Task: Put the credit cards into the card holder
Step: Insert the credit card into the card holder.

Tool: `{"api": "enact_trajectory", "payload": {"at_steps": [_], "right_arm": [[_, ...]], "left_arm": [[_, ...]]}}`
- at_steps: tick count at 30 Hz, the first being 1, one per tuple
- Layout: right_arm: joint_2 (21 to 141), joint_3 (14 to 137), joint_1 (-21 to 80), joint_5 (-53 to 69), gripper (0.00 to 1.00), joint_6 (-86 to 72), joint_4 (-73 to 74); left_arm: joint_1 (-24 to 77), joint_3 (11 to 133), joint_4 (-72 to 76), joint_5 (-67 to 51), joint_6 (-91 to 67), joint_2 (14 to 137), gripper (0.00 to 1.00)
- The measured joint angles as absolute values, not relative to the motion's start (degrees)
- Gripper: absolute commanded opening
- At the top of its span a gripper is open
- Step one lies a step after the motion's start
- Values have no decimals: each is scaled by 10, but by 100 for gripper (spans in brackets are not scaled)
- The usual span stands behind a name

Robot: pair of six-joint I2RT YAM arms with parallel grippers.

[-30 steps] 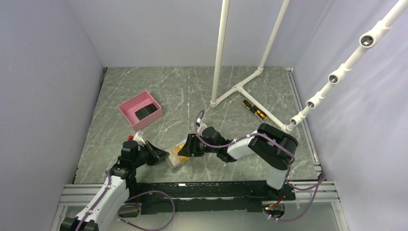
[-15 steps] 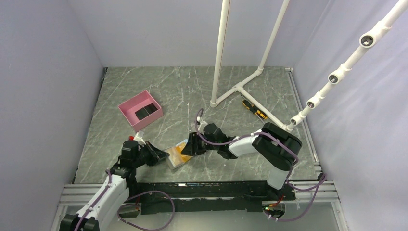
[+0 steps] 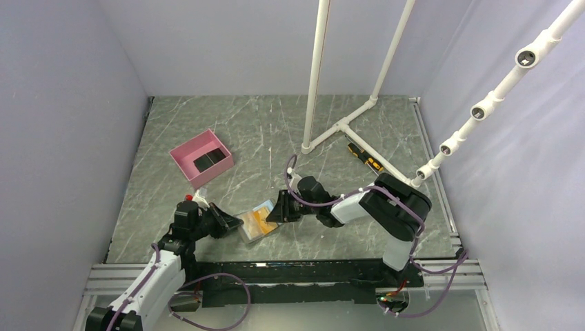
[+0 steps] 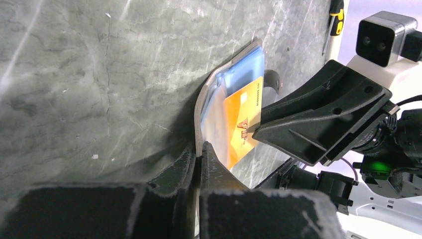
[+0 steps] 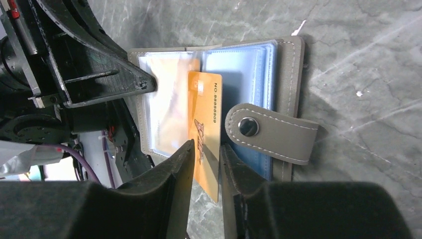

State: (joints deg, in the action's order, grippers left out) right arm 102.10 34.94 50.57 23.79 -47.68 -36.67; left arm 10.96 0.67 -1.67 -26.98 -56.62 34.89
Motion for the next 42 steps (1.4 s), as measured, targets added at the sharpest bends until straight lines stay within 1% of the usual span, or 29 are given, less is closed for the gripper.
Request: {"api": "enact_trajectory", "payload": {"at_steps": [2,5,7,8,9,12,13,15,23,28,42], "right_arm": [[1025,347,502,244,19,-481,-374],[1032,345,497,249,8,-486,-382],[1036,343,495,253,4,-491,-388],[1038,342,493,257,0,-494,-393],[1039,341,492,261,0,-497,-398],[1043,340,490,270,0,-506,-413],[1046,340,489,274,0,-510,-420],[1054,340,488,276,0,-517,-432],[1099,341,482,295,0,-562,-491],[1116,341,480,304,0,-583,-520],[1139,340,486,311,0,-607,-569]], "left_arm": [[110,7,-16,-271,-565,349,0],[110,7,-16,-271,-564,351,0],[110,7,-17,-271,-562,351,0],[110,7,-18,-271,-562,351,0],[110,7,-19,-271,-561,351,2],[110,9,-25,-270,-555,351,17],[110,11,-29,-269,-552,351,20],[110,16,-41,-268,-549,350,21],[110,17,-46,-267,-547,344,6],[110,17,-44,-267,-548,344,0],[109,9,-18,-267,-554,362,0]]}}
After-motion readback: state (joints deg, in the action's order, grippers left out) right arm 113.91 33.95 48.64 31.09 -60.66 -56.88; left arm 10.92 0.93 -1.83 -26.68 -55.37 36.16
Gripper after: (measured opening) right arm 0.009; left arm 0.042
